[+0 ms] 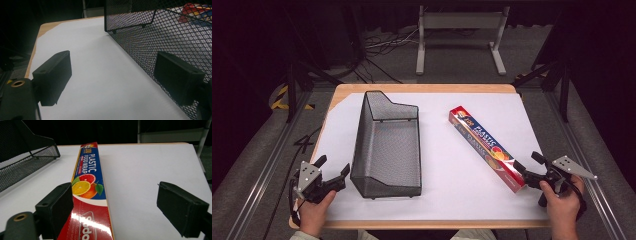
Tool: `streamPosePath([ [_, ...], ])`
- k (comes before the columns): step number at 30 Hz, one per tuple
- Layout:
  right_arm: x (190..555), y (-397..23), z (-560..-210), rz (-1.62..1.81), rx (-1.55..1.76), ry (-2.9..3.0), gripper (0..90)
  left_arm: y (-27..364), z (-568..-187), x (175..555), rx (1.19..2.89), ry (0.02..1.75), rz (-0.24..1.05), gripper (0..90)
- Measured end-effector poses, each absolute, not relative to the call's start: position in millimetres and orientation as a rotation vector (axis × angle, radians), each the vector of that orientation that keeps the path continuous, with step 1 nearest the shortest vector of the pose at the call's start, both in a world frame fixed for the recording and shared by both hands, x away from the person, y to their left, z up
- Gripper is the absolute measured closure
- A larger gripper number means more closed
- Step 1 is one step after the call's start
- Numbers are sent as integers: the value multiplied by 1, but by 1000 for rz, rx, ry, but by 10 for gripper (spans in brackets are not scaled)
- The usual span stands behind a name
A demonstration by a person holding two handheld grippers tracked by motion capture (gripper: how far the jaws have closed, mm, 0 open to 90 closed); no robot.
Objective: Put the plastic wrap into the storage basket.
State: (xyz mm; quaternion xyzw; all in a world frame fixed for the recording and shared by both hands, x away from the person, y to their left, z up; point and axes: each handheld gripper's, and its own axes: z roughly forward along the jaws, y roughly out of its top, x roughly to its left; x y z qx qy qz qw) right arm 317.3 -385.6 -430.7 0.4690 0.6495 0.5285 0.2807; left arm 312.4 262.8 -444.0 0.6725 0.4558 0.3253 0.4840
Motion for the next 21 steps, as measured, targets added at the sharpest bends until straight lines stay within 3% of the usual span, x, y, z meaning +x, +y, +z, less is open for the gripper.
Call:
streamPosePath([
  [21,329,-372,-391,1336,1260,1867,131,263,-446,312,1636,1128,800,159],
])
